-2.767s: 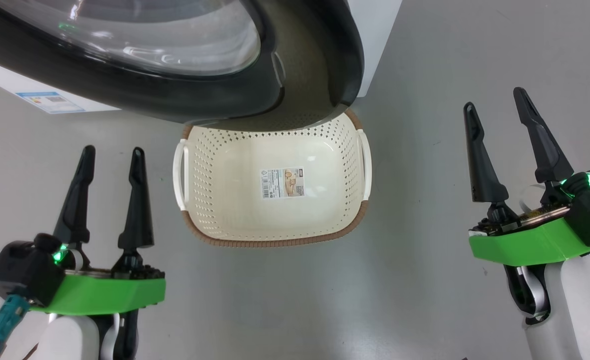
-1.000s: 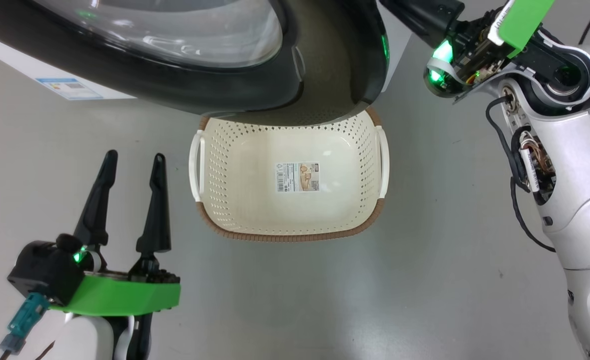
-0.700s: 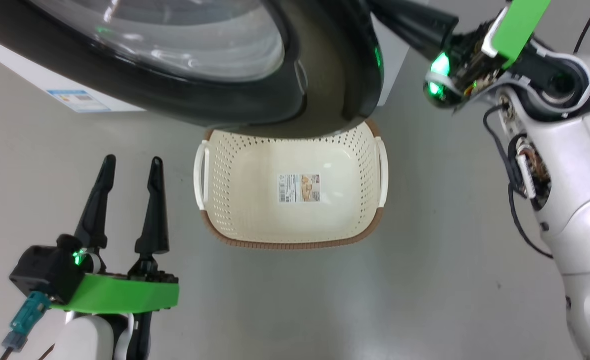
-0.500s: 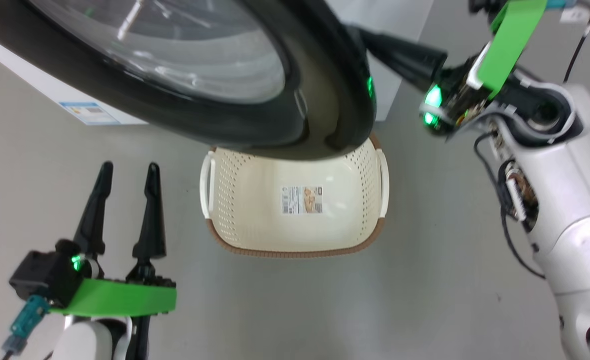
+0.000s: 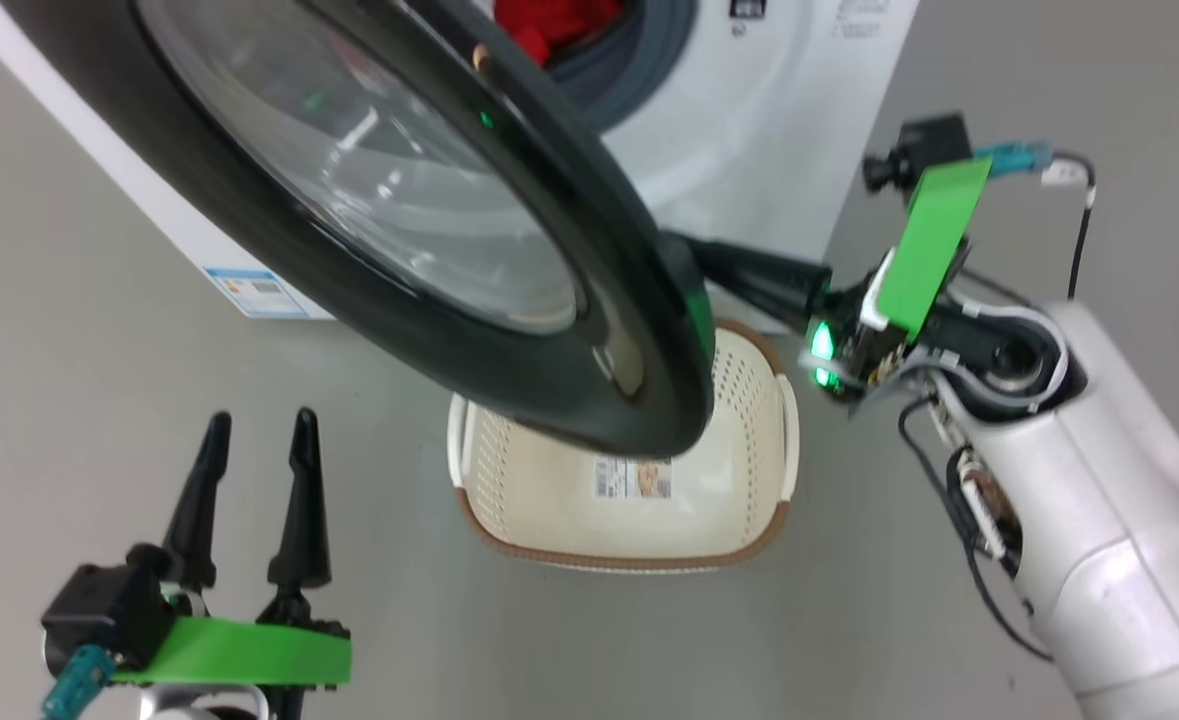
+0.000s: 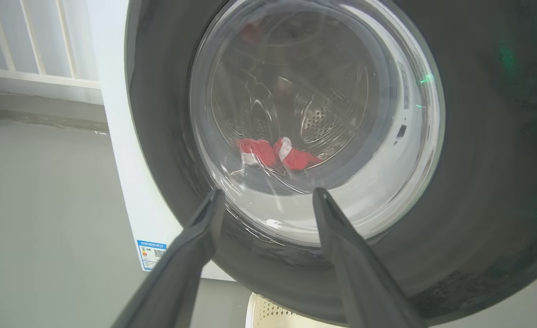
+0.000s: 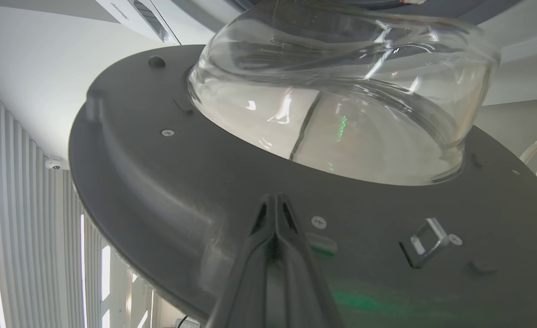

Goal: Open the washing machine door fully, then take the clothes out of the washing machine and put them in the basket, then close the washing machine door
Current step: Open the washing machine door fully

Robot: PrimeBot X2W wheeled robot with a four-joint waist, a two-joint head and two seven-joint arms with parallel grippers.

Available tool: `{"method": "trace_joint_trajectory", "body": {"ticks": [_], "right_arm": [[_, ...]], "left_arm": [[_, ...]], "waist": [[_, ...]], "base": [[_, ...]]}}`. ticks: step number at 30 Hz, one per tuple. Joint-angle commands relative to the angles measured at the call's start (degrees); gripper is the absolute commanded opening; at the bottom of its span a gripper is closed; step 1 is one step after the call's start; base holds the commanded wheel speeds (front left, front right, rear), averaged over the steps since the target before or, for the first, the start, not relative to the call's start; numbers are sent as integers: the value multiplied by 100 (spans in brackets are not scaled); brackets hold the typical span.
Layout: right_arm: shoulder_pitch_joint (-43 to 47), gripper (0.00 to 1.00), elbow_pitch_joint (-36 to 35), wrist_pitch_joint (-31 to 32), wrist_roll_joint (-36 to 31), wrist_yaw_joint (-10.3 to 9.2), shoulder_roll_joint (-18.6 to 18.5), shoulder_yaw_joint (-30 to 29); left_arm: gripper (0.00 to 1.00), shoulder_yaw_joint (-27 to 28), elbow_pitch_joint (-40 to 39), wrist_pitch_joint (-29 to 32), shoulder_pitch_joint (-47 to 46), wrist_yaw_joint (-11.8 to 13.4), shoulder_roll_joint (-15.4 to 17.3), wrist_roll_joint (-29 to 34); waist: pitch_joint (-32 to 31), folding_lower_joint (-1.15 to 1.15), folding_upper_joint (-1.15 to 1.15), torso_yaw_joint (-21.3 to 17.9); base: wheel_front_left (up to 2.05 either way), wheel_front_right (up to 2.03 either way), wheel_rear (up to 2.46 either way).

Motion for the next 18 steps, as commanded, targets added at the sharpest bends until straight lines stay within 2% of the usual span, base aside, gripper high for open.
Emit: {"method": "trace_joint_trajectory", "body": {"ticks": [1,18], "right_arm": [[201,0,-236,41,-11,21,180,116],[1214,0,-568,-212,198,21,207,572]], "left_arm": [[100,167,-78,-44,109,81,105,-31],[100,102,-42,-44,581,195,105,-17]], "waist": [[-346,0,0,218],[-1083,0,0,1004]], "base": [[0,0,0],[0,0,0]]}}
